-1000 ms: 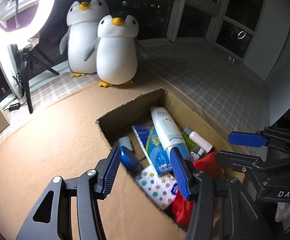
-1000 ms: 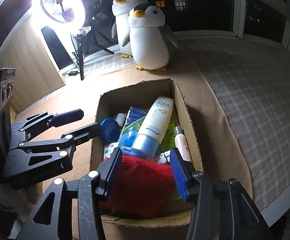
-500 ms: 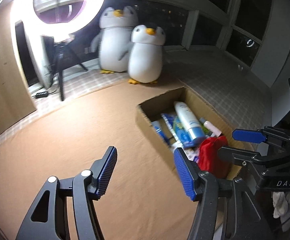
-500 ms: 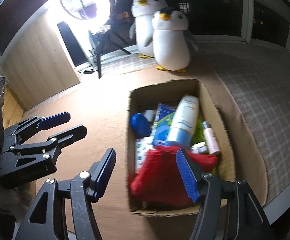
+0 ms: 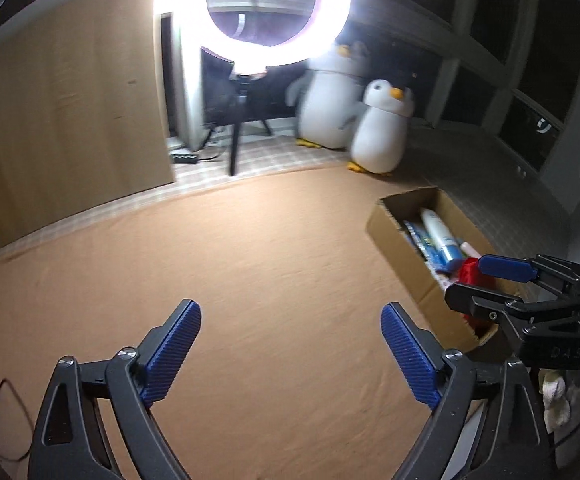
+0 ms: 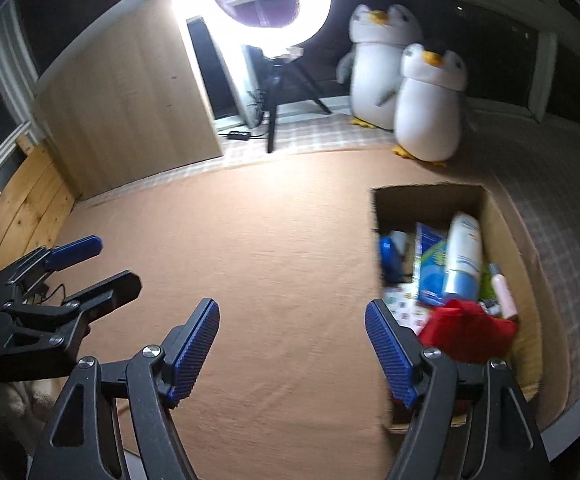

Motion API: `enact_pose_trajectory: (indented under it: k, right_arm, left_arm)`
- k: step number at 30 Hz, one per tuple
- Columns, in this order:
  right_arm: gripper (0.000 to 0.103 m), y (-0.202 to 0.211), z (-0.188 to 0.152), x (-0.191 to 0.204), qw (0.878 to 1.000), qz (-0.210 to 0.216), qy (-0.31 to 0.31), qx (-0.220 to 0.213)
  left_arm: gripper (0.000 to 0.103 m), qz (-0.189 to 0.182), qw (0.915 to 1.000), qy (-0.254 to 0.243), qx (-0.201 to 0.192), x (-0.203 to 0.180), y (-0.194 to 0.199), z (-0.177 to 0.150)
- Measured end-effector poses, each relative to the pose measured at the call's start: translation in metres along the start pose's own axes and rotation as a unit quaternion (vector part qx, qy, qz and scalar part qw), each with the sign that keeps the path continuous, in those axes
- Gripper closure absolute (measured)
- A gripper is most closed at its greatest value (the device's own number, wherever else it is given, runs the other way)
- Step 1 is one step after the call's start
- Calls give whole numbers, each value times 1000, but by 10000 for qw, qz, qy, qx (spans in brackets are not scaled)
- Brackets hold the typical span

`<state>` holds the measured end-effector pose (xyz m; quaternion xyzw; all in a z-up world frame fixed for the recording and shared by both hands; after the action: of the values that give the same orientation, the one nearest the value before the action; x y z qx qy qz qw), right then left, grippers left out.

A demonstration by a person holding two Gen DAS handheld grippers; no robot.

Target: Organize objects

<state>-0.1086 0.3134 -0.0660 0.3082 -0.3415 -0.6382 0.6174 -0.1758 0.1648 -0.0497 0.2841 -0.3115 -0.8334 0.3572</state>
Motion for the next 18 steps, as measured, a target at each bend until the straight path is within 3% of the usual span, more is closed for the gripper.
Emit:
enact_pose_trajectory:
  k: [18]
  right_arm:
    - [31, -14, -16, 109, 9977, 495, 457, 59]
  left_arm:
    - [7, 855, 9920, 923, -127, 93, 82, -62]
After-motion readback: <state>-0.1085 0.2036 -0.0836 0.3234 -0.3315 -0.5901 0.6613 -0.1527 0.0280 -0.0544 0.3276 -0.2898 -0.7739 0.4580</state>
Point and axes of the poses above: each gripper's, at about its wrist camera, not at the fingertips, and y roughly against the way its jaws point, x to its left, z to its top, the point moved 6 cm from there along -y, roughly the way its jaws point, and after that the axes turned 11 degrees about -z, right-handed, at the moved point
